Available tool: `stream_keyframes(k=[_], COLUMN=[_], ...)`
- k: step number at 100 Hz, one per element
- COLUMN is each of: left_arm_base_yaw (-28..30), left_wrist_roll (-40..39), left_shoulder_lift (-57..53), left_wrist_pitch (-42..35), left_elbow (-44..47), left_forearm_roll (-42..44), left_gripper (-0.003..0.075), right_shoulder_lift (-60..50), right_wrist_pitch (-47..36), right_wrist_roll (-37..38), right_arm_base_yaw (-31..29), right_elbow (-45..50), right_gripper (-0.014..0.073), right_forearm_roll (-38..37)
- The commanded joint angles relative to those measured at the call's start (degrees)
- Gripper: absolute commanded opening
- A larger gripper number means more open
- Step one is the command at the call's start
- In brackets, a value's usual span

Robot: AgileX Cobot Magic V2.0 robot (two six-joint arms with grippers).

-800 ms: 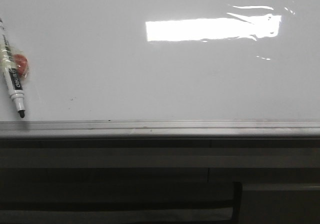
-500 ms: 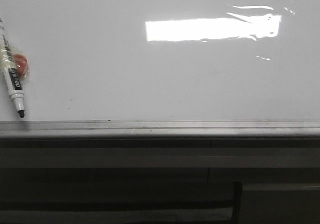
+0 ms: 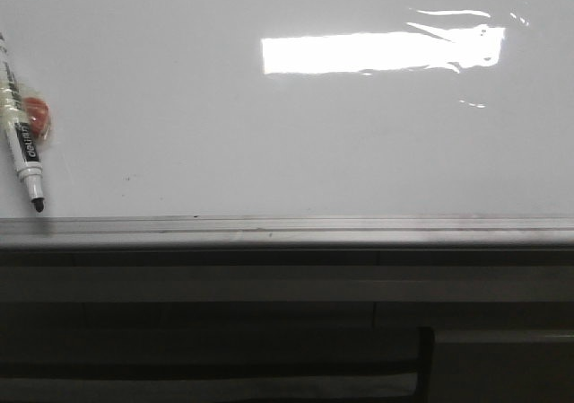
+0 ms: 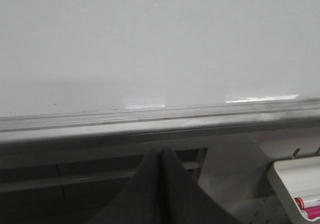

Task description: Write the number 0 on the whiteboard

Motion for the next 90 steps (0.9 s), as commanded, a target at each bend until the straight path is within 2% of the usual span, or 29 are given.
stream_keyframes(k=[1,18,38,52,56,69,73,77,90], left_arm_base_yaw=[0.06,0.06,0.06,0.06,0.06,0.06,0.06,0.06,0.06], left_wrist_roll=[-0.17,-0.17,-0.17,-0.17,-0.17,-0.40,-0.40,-0.40,-0.49], left_shoulder_lift=[-1.63,-1.63,-1.63,-1.63,-1.63,-1.63,-1.41,-0.82,4.79], left_wrist_pitch=[-8.66,-21.77,-24.53,-27.28,-28.39,-31.55,-30.92,-28.37,-14.53], left_elbow=[1.81,1.81,1.71,1.71,1.71,1.31,0.95,0.05,-5.10], left_forearm_roll=[0.13,0.13,0.02,-0.21,-0.85,-10.23,-11.41,-12.55,-19.32], left_gripper=[-0.0020,-0.0020,-0.0020,-0.0020,-0.0020,-0.0020,-0.0020,-0.0020,-0.0020], right_shoulder_lift=[-1.08,-1.08,-1.08,-1.08,-1.08,-1.08,-1.08,-1.08,0.55], right_wrist_pitch=[-4.66,-18.08,-24.68,-32.92,-36.04,-44.90,-43.69,-38.10,-7.32], right_wrist_roll=[-0.51,-0.51,-0.51,-0.39,1.54,15.86,19.01,20.40,20.81], right_arm_base_yaw=[-0.26,-0.26,-0.26,-0.26,-0.26,-0.26,-0.26,-0.26,0.64], right_elbow=[0.70,0.70,0.70,0.70,0.70,0.54,-0.55,-2.64,-14.29], right_gripper=[-0.0069,-0.0069,-0.0069,-0.0069,-0.0069,-0.0069,-0.0069,-0.0069,-0.0068], right_forearm_roll=[-0.84,-0.84,-0.84,-0.41,0.71,4.19,4.09,3.22,3.00])
